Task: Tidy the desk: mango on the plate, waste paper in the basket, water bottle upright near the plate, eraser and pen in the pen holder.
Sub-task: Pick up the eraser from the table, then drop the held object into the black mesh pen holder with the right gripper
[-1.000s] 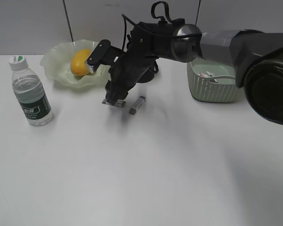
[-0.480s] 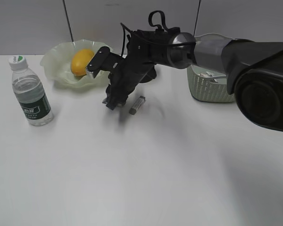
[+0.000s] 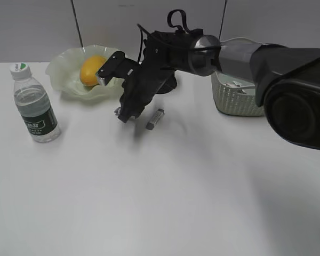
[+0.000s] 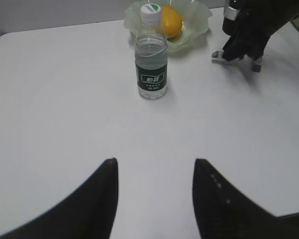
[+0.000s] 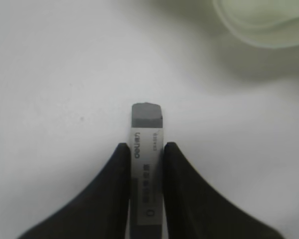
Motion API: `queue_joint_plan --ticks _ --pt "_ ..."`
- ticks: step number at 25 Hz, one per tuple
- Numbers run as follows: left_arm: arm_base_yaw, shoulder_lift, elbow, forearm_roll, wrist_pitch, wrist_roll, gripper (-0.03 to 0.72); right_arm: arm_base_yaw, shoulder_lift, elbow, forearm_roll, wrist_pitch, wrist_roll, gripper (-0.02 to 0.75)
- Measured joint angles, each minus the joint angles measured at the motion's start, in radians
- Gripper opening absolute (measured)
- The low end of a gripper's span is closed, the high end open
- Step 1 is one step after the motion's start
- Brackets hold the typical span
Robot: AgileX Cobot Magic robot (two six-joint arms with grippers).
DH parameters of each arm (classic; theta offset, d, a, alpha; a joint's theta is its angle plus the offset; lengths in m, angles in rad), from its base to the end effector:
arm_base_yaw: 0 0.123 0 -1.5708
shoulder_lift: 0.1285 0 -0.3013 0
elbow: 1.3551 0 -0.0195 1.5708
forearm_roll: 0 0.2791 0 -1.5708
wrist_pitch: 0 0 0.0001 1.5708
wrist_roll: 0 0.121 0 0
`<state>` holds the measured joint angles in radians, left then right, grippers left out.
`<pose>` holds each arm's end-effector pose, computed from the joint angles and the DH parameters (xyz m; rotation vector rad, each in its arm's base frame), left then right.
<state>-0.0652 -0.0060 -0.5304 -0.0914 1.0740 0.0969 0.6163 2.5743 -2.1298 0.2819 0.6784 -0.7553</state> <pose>0.0241 -0.0113 0.2862 0.1703 2.0118 -0.0887 0.4804 0.3662 0.0703 -1.4589 2.1328 0.2574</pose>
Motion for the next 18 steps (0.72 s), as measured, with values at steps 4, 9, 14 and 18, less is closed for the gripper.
queue_joint_plan --ticks 4,9,14,18 --pt "0.000 0.000 0.000 0.000 0.000 0.000 0.372 0.000 -0.063 0.000 -0.019 0.025 0.051 0.164" --pt "0.000 0.000 0.000 0.000 0.000 0.000 0.372 0.000 -0.179 -0.003 -0.062 -0.058 0.155 0.164" --pt "0.000 0.000 0.000 0.000 0.000 0.000 0.366 -0.011 -0.210 -0.012 -0.252 -0.290 0.545 0.164" --pt "0.000 0.000 0.000 0.000 0.000 0.000 0.364 -0.037 -0.196 -0.012 -0.389 -0.327 0.859 0.164"
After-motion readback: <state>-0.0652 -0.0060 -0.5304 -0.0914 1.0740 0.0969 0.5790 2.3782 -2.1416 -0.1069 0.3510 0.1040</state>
